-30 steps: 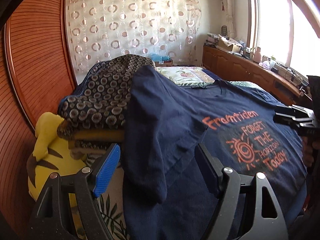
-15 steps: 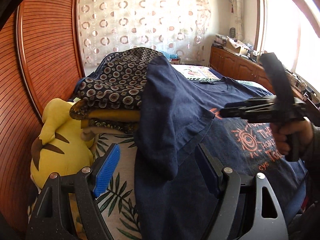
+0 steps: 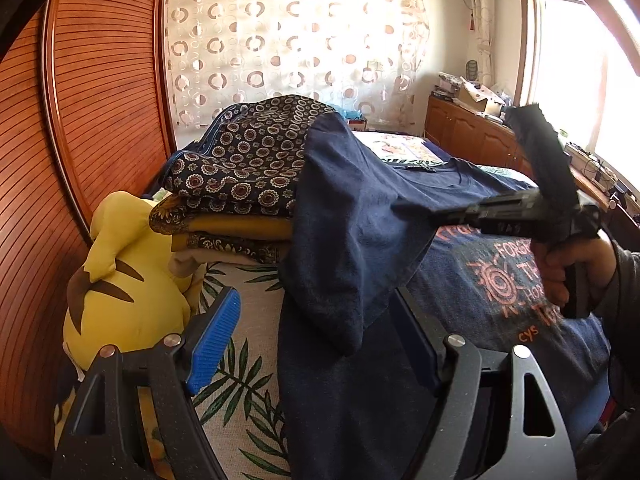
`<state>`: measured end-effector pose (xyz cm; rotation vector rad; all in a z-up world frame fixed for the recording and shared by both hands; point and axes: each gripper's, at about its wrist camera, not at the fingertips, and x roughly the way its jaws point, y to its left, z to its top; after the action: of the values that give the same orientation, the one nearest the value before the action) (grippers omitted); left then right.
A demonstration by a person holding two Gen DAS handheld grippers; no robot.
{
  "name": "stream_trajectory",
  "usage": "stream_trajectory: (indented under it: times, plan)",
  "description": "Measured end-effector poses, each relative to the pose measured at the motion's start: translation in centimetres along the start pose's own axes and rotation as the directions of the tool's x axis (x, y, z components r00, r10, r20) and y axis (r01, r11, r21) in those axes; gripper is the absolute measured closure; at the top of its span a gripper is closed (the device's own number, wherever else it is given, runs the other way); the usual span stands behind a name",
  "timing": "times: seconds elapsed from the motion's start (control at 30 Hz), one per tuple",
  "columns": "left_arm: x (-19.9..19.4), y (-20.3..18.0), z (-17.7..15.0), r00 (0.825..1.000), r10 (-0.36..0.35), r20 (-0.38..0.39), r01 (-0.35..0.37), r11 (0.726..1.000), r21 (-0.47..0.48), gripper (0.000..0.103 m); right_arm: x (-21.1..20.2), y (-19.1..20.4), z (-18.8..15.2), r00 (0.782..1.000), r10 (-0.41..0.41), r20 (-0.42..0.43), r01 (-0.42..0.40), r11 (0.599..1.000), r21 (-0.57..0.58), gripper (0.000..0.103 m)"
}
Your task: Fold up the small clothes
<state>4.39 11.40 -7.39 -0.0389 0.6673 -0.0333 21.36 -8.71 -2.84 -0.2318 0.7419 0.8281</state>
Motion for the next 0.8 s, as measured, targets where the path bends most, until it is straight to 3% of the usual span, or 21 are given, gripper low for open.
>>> stream_trajectory:
  times: [0.17, 0.33, 0.4, 0.5, 0.63, 0.8]
  plan:
    - [-0.2, -0.4, 0.3, 1.0, -0.01, 0.011, 0.01, 1.0, 0.005, 0.025, -2.6, -2.5, 0.5, 0.994, -0.075, 0.075, 0.07, 0.995, 0.064, 0.101]
    - [0.5, -1.3, 1.0, 1.0, -0.024, 0.01, 0.024, 1.0, 0.009, 0.025, -2.6, -3.3, -0.1, 0.994, -0.094, 0.047, 0.091, 0.993, 0.075, 0.1]
    - [1.0, -1.9, 1.3, 0.999, -0.035, 0.01, 0.035, 0.999, 0.017, 0.025, -2.9, -3.1, -0.6, 0.994, -0.103, 0.045, 0.1, 0.993, 0.062, 0.082]
    - [1.9, -2.9, 1.7, 0.999, -0.05, 0.004, 0.05, 0.998, 0.026, 0.025, -4.0, -3.5, -1.5, 0.992, -0.119, 0.049, 0.115, 0.991, 0.071, 0.065]
    - [3.5, -4.1, 2.0, 0.996, -0.084, -0.023, 0.084, 0.996, 0.03, 0.025, -7.1, -5.0, -3.3, 0.983, -0.184, 0.023, 0.181, 0.979, 0.094, 0.065]
    - [5.3, -6.1, 2.5, 0.994, -0.099, -0.055, 0.102, 0.993, 0.062, 0.025, -10.7, -7.6, -7.0, 0.952, -0.307, -0.005, 0.305, 0.943, 0.136, 0.065]
